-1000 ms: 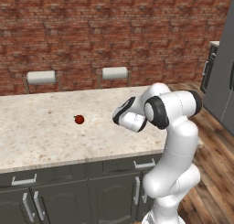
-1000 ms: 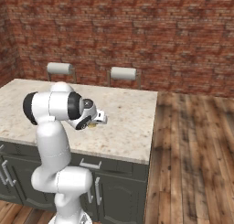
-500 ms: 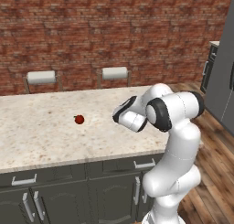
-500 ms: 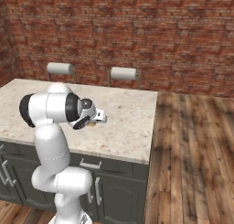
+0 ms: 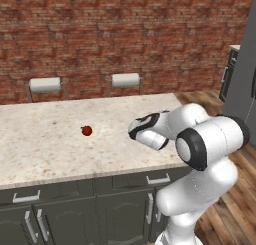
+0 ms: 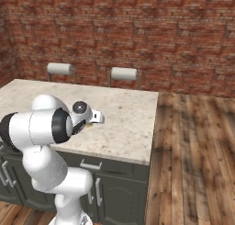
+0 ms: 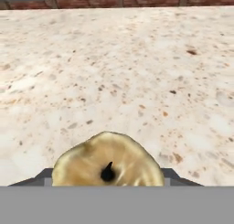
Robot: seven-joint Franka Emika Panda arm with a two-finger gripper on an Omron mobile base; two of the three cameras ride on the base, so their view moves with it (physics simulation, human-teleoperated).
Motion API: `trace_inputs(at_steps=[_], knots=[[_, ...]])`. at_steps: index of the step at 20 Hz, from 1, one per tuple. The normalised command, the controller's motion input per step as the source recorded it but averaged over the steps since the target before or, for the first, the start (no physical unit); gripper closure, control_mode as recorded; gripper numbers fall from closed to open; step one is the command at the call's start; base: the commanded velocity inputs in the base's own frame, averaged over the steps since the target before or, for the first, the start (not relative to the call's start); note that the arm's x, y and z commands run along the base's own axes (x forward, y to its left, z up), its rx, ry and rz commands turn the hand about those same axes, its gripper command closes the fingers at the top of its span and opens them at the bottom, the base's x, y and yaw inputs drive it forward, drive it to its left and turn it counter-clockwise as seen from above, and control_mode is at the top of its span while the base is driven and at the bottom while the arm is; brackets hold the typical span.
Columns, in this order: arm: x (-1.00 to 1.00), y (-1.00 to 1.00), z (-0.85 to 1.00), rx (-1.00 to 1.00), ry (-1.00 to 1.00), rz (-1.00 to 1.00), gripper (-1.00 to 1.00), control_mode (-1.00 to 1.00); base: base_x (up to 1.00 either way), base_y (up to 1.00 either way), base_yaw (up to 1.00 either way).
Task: Pick the candle and candle from the dining table and place them in the open cabinet. Close the cabinet after placing the objects.
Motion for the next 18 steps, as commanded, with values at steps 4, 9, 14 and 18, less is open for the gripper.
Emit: trace_inputs(at_steps=[4, 9, 14, 18], knots=[[-0.04, 0.01, 0.91, 0.01, 0.00, -0.04, 1.00, -1.00, 0.00, 0.00, 0.00], [0.00, 0.00, 0.88, 0.06, 0.00, -0.06, 1.00, -1.00, 0.00, 0.00, 0.00], [0.00, 0.00, 0.54, 0.10, 0.07, -0.07, 1.00, -1.00, 0.00, 0.00, 0.00], [-0.21, 0.00, 0.27, 0.12, 0.10, -0.03, 1.00, -1.00, 0.00, 0.00, 0.00]])
